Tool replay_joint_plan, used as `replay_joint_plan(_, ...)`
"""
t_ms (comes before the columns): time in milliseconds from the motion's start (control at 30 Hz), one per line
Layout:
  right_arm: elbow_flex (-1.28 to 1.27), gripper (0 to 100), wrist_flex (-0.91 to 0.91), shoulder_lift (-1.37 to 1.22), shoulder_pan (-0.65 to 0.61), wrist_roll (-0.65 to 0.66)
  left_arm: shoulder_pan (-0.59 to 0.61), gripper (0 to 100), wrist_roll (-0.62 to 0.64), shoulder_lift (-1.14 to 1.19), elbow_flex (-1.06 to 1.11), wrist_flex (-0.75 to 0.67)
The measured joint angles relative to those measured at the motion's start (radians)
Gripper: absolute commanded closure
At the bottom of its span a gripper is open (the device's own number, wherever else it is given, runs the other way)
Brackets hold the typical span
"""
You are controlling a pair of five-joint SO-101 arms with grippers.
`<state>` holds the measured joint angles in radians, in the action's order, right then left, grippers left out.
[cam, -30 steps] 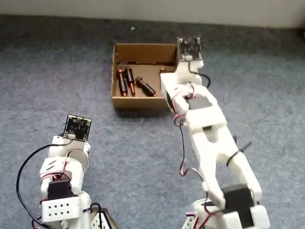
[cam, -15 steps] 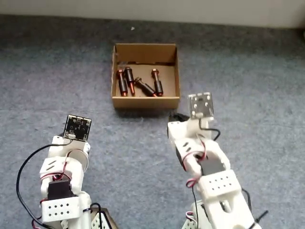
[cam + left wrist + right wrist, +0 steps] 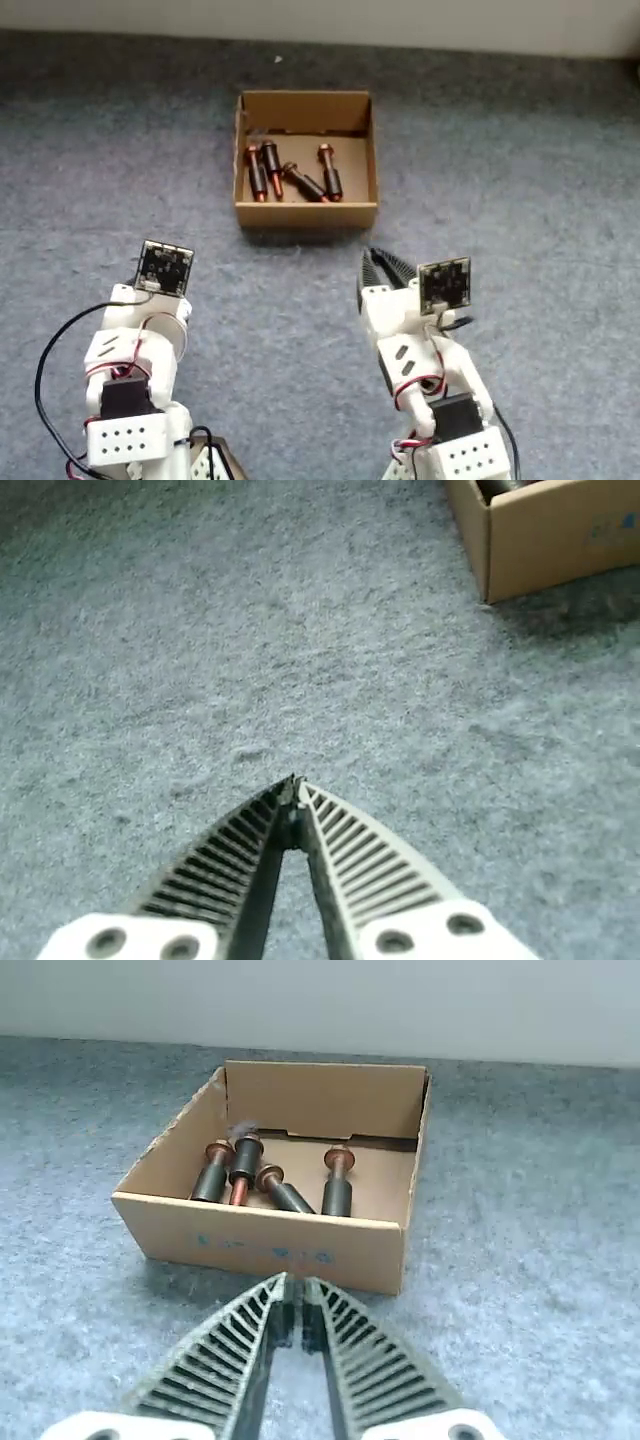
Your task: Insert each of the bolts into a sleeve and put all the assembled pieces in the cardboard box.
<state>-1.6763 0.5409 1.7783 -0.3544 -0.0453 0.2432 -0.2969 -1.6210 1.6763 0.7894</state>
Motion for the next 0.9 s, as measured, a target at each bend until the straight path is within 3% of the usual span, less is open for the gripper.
replay_joint_plan(433,0.0,99.1,0.393,0.029,0.0,0.0,-0.187,98,0.0,0.002,0.0,0.058)
replay_joint_plan(733,0.0,99.1,0.643,0.029,0.0,0.0,-0.189,98,0.0,0.002,0.0,0.278)
replay_joint_plan(900,0.0,99.1,0.666,0.029,0.008,0.0,-0.189,98,0.0,0.0,0.0,0.298)
